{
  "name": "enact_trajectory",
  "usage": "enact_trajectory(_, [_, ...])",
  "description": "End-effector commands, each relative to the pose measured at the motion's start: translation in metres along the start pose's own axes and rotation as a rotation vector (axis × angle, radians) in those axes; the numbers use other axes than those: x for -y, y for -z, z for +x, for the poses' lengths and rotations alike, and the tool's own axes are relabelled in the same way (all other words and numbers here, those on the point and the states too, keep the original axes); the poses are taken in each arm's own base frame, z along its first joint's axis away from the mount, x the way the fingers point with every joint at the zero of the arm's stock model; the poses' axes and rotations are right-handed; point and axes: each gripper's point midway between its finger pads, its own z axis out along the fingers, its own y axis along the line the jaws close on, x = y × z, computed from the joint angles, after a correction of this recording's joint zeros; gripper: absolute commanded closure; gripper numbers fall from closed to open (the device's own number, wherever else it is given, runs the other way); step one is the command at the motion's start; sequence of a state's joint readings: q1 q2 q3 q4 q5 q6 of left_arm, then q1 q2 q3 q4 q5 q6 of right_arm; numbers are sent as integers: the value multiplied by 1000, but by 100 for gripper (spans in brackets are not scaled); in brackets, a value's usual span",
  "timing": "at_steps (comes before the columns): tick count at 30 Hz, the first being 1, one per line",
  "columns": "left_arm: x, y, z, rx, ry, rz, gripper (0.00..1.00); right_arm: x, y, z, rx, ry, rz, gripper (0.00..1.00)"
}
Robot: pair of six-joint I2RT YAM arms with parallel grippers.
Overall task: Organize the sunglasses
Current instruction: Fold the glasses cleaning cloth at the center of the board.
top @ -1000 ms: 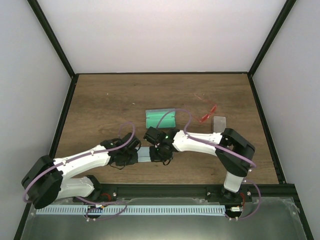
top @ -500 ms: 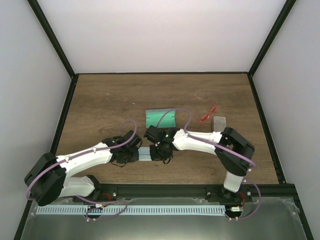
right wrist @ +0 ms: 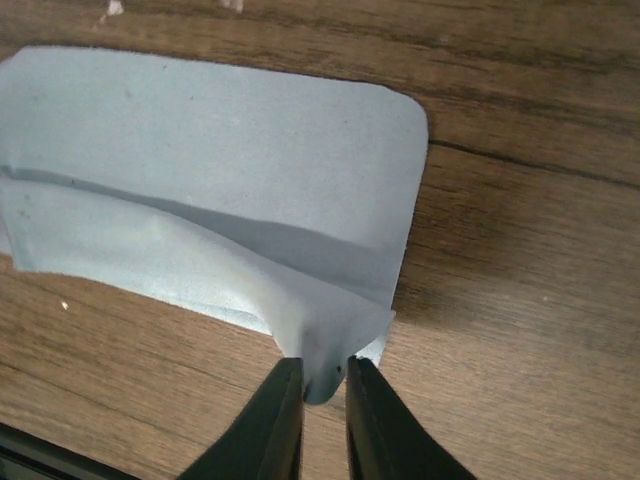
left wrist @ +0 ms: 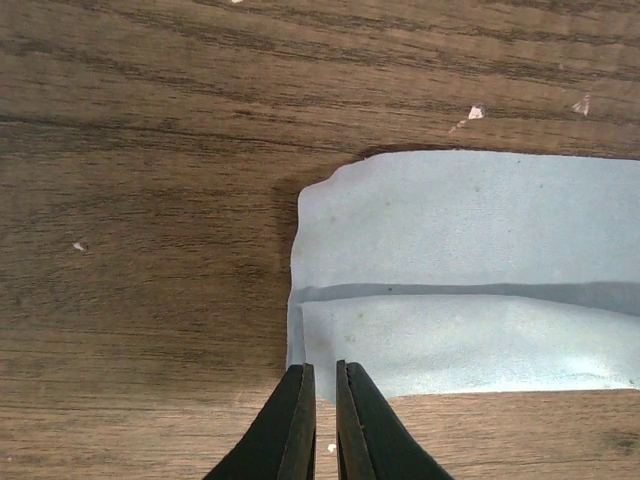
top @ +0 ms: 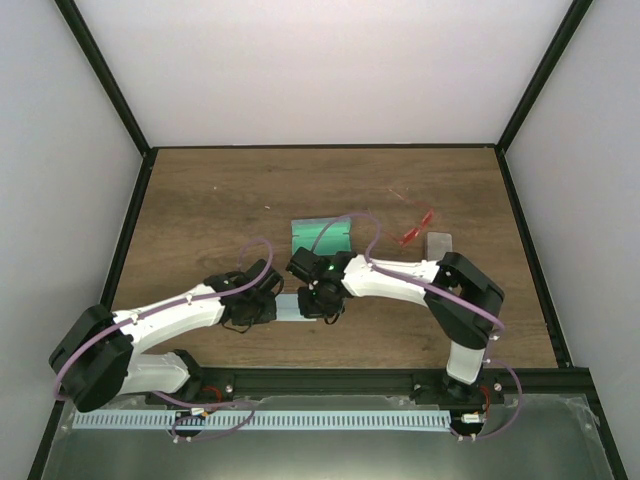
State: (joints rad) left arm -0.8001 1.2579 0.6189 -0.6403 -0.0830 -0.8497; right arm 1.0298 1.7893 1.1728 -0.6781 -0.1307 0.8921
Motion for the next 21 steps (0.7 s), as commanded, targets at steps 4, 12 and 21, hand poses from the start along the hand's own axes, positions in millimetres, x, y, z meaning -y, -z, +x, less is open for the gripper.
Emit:
enact_trajectory(4, [1,5,-6,18,-4,2,89,-10,13,-11,32,3,-16,69])
enact_trajectory(12, [-2,13,-6,47,24,29,88,-21,19,-9,30,-16,-77,63])
enact_trajectory(21, [-6,9,6,-2,115,132,85,-48,8,-9,13,35,-83,67])
